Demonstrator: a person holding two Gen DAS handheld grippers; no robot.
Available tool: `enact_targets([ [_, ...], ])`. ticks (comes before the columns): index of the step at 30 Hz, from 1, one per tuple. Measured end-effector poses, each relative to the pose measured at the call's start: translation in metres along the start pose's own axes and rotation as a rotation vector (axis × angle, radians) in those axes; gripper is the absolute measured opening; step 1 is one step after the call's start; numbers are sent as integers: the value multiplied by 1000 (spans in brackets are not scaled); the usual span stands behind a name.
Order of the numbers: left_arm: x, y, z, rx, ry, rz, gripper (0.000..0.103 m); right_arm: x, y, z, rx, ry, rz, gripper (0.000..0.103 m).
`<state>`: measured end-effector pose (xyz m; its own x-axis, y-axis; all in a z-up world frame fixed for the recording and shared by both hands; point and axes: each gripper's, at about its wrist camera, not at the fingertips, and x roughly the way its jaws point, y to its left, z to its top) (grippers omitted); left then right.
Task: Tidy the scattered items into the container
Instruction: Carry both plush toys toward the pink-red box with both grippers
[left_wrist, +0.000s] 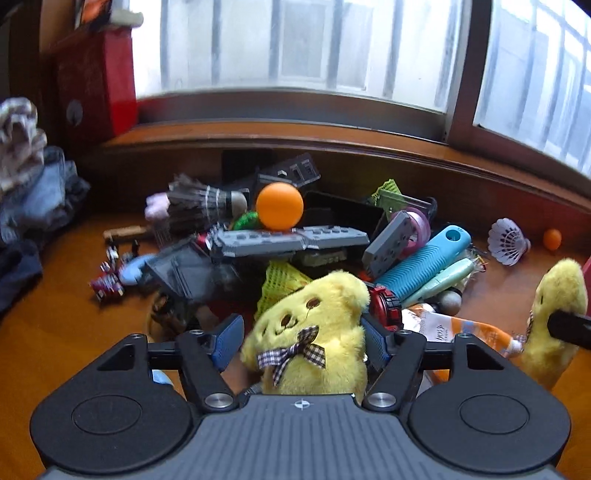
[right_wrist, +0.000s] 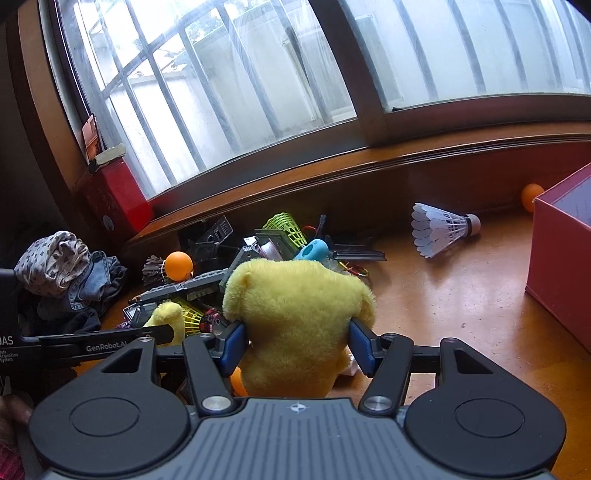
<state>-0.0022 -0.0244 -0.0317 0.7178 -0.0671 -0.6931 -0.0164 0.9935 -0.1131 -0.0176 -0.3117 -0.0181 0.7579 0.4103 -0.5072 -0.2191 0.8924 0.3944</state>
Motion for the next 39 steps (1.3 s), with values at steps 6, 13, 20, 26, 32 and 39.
enact_targets([
  [6,23,12,-5,-116,111,-92,77,-1,-9,-3,11,21,-2,61],
  [13,24,5,-2,-74,99,-95,67,-2,-12,-5,19,20,-17,61],
  [20,9,-14,0,74,53,-38,59,1,-11,-11,36,28,-27,61],
  [26,-9,-20,10,108,3,-67,59,2,-9,-12,35,23,-27,61],
  [32,6,-37,7,144,76,-196,62,3,-8,-12,38,24,-21,61],
  [39,10,-50,-8,211,85,-122,82,0,-13,-12,41,26,-27,61],
])
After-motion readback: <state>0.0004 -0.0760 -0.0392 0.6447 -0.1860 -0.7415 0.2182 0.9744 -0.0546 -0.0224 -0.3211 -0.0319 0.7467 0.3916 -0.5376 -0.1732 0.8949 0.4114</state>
